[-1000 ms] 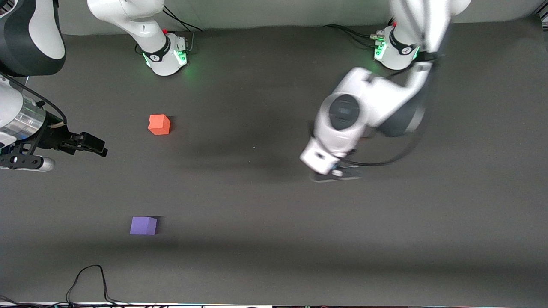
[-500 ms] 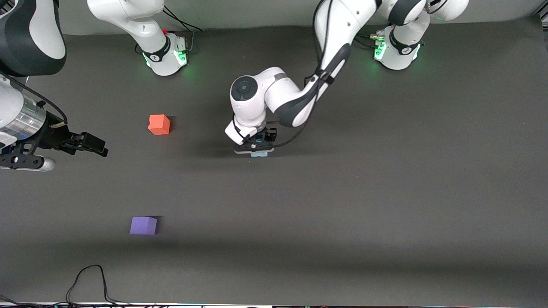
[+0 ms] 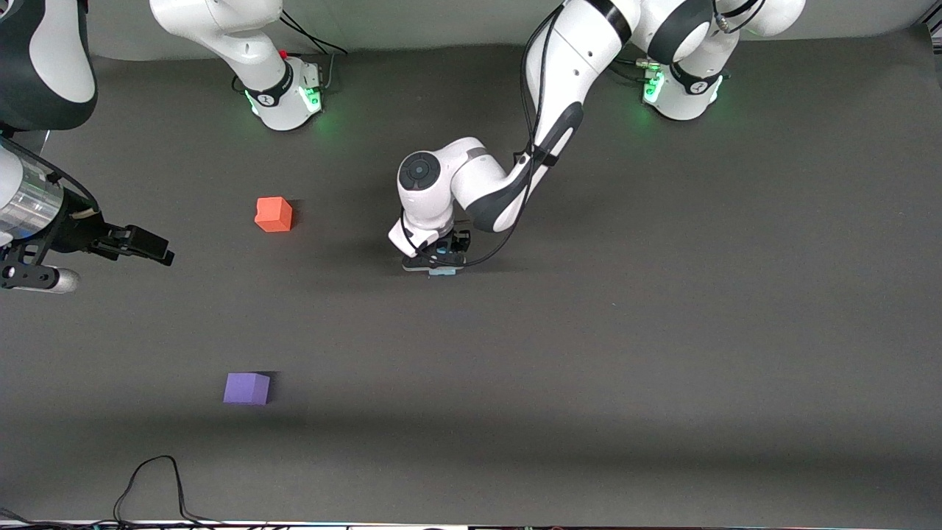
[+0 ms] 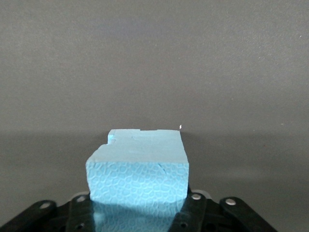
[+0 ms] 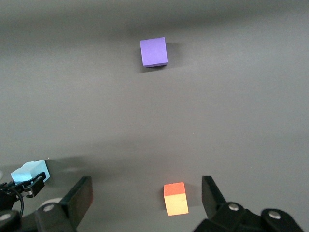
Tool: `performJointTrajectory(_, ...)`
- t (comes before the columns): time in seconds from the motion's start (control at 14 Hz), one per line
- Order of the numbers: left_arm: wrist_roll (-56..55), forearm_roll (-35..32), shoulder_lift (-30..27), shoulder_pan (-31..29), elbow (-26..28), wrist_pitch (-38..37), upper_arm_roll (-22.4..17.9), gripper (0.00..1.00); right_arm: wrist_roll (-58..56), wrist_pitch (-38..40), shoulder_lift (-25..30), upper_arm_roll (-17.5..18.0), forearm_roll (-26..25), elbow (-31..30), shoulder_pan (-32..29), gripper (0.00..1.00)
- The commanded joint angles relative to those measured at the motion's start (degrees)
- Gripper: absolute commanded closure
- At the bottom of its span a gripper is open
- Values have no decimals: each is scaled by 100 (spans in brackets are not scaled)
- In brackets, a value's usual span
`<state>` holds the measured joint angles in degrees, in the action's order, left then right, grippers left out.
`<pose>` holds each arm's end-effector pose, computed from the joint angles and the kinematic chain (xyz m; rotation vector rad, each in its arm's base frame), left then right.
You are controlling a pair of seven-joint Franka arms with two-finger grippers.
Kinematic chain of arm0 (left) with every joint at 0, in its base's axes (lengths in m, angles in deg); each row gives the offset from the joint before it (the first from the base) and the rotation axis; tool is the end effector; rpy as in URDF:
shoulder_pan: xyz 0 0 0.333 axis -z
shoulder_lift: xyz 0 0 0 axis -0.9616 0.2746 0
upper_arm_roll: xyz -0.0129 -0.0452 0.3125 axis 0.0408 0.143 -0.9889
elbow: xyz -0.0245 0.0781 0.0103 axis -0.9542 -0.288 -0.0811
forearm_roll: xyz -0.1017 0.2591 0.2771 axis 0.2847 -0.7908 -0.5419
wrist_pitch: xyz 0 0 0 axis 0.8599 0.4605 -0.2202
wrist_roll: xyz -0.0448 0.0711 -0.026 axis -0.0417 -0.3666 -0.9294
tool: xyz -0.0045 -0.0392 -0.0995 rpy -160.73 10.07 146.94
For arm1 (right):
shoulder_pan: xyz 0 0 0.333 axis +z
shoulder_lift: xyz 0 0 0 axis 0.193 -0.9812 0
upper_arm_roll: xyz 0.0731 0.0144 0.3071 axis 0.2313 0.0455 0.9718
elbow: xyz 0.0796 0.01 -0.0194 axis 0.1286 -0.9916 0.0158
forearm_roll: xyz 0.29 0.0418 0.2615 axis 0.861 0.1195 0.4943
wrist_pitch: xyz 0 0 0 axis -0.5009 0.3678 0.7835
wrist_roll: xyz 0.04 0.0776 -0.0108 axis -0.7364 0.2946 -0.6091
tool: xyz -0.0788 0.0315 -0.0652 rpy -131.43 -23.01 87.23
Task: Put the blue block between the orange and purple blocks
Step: 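Lower the blue cube onto the table and open the left gripper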
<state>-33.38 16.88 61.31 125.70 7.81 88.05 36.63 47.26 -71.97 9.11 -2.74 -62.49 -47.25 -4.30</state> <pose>0.4426 -0.6122 0.2037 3.1153 0.0662 0.0349 0.5856 0.0095 0.5584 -3.0924 0.2418 0.0235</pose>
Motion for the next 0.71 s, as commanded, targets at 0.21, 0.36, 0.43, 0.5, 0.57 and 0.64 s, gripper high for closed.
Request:
performJointTrajectory(0.21, -62, -29, -168, -13, -219, -376, -61, 0, -106, 71, -13, -26, 186, 50, 47, 0)
performJointTrajectory(0.36, -27, 15, -397, -363, -429, -901, 8, 0, -26, 19, -83, 35, 204, 32, 143, 0)
performJointTrajectory(0.43, 60, 172, -563, -687, -544, -1200, 96, 0, -26, -8, -188, 35, 212, 41, 291, 0)
performJointTrajectory(0.5, 375, 408, -765, -1090, -571, -1412, 254, 0, -35, -112, -250, 35, 299, 32, 371, 0)
performJointTrajectory(0.57, 778, 637, -1054, -1529, -545, -1666, 342, 0, -26, -209, -346, 27, 466, 32, 590, 0)
performJointTrajectory(0.64, 1243, 883, -1283, -1969, -475, -1913, 395, 0, 17, -323, -452, 26, 520, 41, 809, 0)
